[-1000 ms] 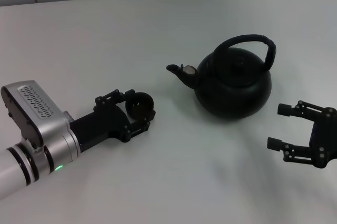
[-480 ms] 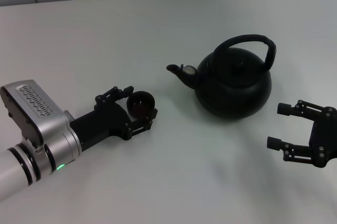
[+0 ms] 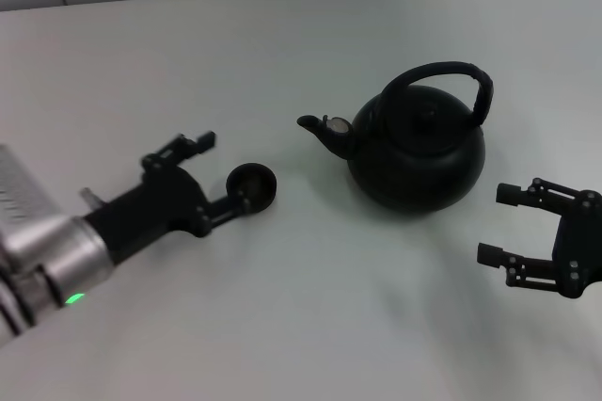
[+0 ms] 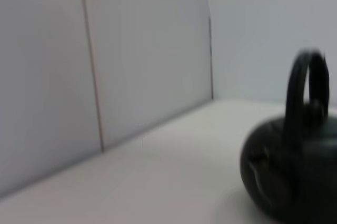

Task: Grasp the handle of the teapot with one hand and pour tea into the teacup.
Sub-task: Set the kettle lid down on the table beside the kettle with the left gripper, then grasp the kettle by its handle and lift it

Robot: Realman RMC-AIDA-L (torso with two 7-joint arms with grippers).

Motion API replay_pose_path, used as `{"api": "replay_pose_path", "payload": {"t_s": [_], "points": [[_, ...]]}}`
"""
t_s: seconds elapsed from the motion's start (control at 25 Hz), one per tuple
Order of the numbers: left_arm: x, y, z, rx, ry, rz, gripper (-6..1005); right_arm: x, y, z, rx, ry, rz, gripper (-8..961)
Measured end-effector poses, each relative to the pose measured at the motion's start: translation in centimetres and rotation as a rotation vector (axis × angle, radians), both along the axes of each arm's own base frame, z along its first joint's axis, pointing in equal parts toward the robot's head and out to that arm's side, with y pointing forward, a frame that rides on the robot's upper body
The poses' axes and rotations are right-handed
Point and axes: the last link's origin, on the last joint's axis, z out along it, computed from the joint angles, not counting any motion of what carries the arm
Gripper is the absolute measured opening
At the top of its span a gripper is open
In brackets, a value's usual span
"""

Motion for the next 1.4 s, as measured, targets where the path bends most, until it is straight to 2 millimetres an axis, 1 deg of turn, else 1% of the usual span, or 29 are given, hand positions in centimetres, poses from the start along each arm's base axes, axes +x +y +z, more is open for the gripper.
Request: {"api": "replay_pose_path", "payload": {"t_s": [0.08, 0.16, 0.28, 0.44, 0.52, 0.56, 0.68, 0.84, 0.92, 0.96, 1.0, 1.2, 1.4], "points": [[-0.3, -0.4, 1.6, 0.007, -0.057, -0.019, 813, 0.0, 0.1, 0.0, 0.003, -0.001, 0.0, 795], [-1.1, -1.3, 3.6, -0.019, -0.108, -0.038, 813, 0.0, 0.2, 0.2, 0.014, 0.0, -0.003, 795], [-2.5, -3.2, 6.3, -0.066, -0.151, -0.042, 813, 0.0, 0.4, 0.4, 0.03, 0.003, -0.006, 795], [-4.7, -5.5, 9.5, -0.099, -0.136, -0.004, 813, 0.0, 0.5, 0.3, 0.034, 0.005, -0.004, 795], [-5.3, -6.0, 10.5, -0.115, -0.117, 0.005, 813, 0.0, 0.5, 0.3, 0.034, 0.007, -0.003, 794], [-5.3, -6.0, 10.5, -0.115, -0.117, 0.005, 813, -0.1, 0.6, 0.2, 0.034, 0.008, -0.002, 794], [-5.7, -6.3, 11.4, -0.129, -0.111, 0.0, 813, -0.1, 0.6, 0.2, 0.034, 0.011, -0.002, 794], [-5.9, -6.6, 11.7, -0.134, -0.095, -0.005, 813, -0.1, 0.7, 0.0, 0.034, 0.013, -0.011, 794], [-6.5, -6.9, 11.6, -0.157, -0.039, -0.007, 813, 0.0, 0.7, -0.1, 0.035, 0.012, -0.013, 794], [-6.5, -6.9, 11.6, -0.157, -0.039, -0.007, 813, 0.0, 0.7, -0.1, 0.034, 0.013, -0.016, 793], [-7.4, -7.3, 11.3, -0.187, 0.054, 0.006, 813, 0.0, 0.7, -0.2, 0.033, 0.016, -0.018, 793], [-7.5, -7.5, 11.2, -0.192, 0.07, 0.003, 813, 0.0, 0.6, -0.4, 0.031, 0.019, -0.022, 793], [-7.5, -7.5, 11.5, -0.18, 0.064, -0.009, 813, 0.0, 0.6, -0.4, 0.031, 0.02, -0.022, 792]]}}
